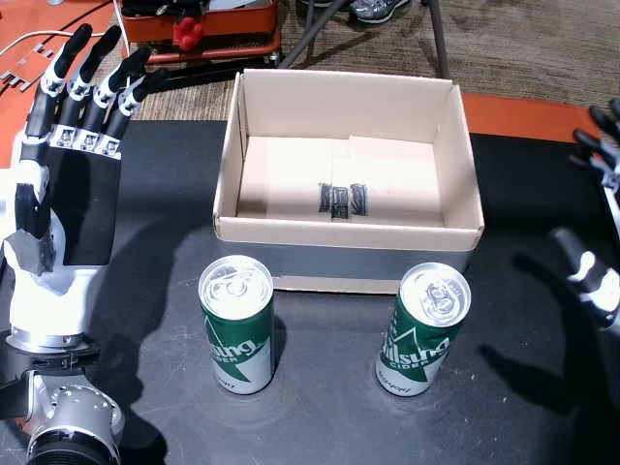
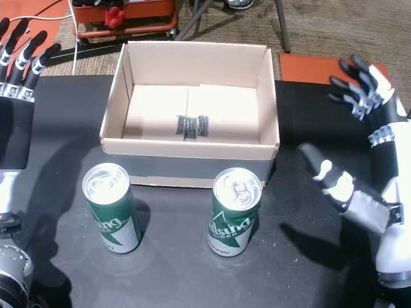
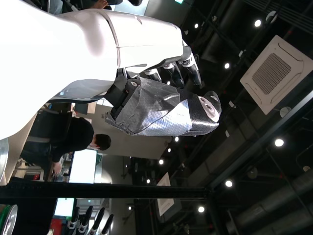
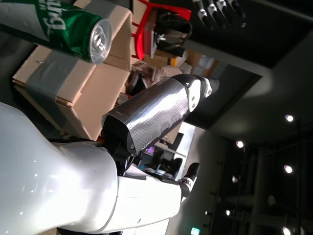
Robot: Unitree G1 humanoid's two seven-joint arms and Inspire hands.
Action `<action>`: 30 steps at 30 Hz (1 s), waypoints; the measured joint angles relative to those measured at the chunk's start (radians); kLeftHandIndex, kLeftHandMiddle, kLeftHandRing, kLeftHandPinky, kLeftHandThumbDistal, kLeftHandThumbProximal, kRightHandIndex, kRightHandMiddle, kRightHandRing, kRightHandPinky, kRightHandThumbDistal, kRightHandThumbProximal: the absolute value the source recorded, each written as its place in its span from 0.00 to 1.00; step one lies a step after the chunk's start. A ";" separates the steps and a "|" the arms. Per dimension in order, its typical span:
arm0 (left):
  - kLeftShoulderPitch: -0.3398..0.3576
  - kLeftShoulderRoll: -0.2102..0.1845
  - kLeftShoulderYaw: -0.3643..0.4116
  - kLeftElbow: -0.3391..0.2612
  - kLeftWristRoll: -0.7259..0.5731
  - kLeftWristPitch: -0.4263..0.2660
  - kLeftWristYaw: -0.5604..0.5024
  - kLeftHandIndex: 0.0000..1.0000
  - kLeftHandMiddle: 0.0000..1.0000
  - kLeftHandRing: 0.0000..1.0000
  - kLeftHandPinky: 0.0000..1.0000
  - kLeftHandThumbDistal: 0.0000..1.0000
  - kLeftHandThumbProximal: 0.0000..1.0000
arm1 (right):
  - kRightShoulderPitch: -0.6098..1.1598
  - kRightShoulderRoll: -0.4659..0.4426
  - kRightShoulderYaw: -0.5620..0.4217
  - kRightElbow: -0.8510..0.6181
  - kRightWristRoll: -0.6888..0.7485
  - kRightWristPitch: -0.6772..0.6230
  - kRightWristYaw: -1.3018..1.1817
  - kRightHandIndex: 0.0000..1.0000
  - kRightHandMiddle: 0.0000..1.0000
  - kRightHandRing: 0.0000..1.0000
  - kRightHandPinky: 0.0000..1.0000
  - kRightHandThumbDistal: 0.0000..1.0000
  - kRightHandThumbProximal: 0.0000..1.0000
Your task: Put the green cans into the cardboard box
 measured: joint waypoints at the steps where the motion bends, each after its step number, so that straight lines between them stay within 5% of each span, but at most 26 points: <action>1: 0.000 0.000 0.000 0.000 0.000 0.000 0.000 0.72 0.78 0.85 0.84 0.39 0.67 | 0.004 -0.003 0.007 -0.005 -0.014 0.000 -0.010 0.77 0.86 0.93 0.94 1.00 0.35; 30: 0.000 0.000 -0.001 0.000 0.002 -0.008 0.006 0.73 0.78 0.85 0.85 0.37 0.70 | 0.022 -0.038 0.194 -0.051 -0.078 0.089 -0.049 0.79 0.84 0.90 0.96 1.00 0.33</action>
